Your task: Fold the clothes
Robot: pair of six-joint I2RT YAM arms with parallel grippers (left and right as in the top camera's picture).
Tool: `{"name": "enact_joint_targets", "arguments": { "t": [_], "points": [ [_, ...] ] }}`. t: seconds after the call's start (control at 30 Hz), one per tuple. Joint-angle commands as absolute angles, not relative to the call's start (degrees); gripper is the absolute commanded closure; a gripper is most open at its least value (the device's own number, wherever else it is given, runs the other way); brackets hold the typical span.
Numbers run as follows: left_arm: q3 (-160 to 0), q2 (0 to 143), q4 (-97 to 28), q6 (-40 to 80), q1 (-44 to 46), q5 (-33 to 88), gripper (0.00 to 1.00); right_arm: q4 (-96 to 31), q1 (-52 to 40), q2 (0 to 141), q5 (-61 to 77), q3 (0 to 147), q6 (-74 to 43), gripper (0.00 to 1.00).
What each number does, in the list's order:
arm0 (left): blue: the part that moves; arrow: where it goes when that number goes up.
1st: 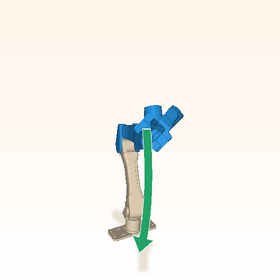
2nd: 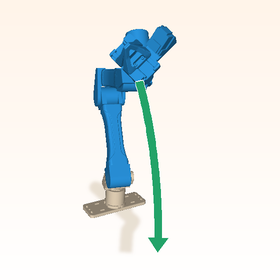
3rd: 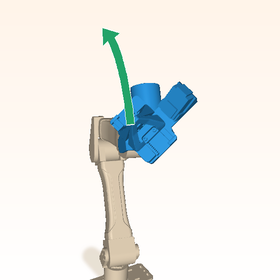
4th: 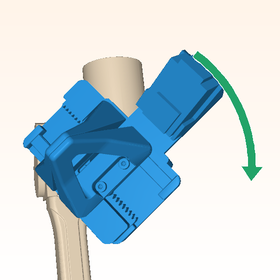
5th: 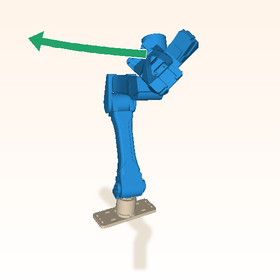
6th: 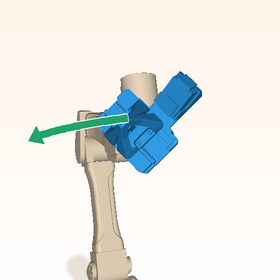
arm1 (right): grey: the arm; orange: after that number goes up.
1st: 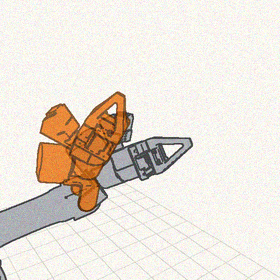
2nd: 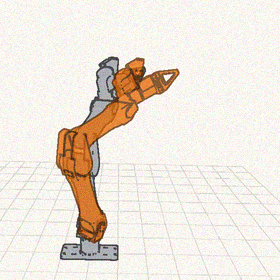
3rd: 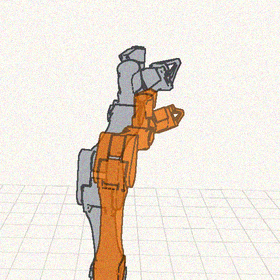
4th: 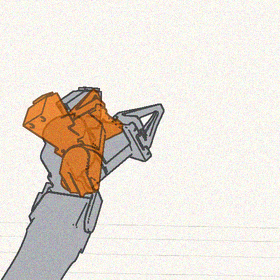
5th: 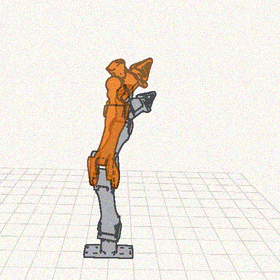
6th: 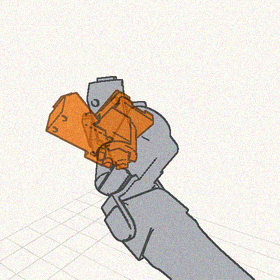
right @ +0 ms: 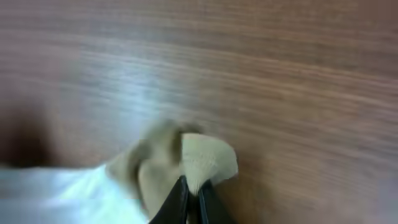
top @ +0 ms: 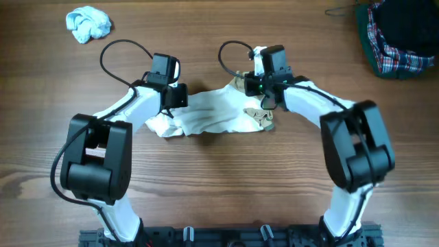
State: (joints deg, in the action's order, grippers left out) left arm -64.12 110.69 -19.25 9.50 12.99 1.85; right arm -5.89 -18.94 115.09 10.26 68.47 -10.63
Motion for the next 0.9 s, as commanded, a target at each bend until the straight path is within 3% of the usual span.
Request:
{"name": "enact_joint_targets", "arguments": {
  "t": [0.0,0.23,0.53,0.87],
  "points": [
    [-63.77,113.16,-20.23,9.41,12.47,2.07,0.96,-13.56,-18.68,107.15,12.14,70.32,-11.97,0.96],
    [-63.77,113.16,-20.62,9.41,12.47,2.09,0.96,-31.00,-18.68,106.45,15.11,68.49,-13.72,0.96],
    [-63.79,108.77,-25.36,8.25,12.47,-5.52,0.96,-32.84,-18.68,106.50,14.68,67.02,-14.61,0.96],
    [-63.79,100.75,-28.91,6.37,13.02,-6.04,0.96,-32.60,-18.68,106.50,14.68,67.02,-15.00,0.96]
  ]
}}
